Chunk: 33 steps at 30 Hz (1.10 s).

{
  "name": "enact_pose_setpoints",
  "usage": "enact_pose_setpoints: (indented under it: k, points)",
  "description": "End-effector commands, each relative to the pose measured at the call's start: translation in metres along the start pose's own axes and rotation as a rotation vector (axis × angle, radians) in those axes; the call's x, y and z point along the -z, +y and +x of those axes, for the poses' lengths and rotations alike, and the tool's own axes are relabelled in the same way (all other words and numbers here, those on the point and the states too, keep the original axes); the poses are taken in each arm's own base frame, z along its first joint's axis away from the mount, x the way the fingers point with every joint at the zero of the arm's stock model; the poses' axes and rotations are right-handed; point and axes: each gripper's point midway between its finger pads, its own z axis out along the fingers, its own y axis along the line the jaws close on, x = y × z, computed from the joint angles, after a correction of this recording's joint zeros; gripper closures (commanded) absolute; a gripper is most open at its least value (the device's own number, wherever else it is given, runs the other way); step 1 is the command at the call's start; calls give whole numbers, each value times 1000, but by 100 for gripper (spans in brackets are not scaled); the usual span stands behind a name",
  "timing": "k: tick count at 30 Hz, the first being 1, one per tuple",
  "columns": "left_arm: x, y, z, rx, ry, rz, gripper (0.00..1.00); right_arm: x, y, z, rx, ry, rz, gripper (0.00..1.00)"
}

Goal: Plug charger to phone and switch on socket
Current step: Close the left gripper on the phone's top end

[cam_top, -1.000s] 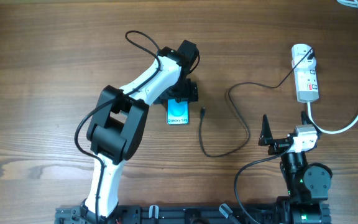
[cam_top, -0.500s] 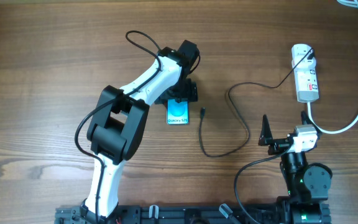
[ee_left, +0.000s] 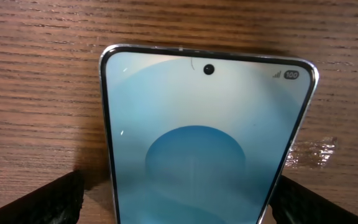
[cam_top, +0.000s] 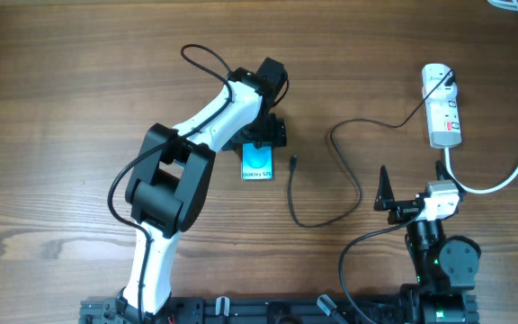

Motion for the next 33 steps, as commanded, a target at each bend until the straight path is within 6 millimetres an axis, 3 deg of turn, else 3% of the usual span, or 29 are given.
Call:
enact_pose_setpoints:
  k: [1,7,15,33]
  points:
    - [-24,15,9,2,43,-68,3,0,-1,-1,19,-6,10,0]
    - [-24,14,8,3,40,-66,3,0,-1,-1,19,-7,10,0]
    - [-24,14,8,3,40,-66,14,0,-1,-1,20,-6,10,0]
    - [-22,13,9,8,46,-58,24,0,-1,-1,19,-6,10,0]
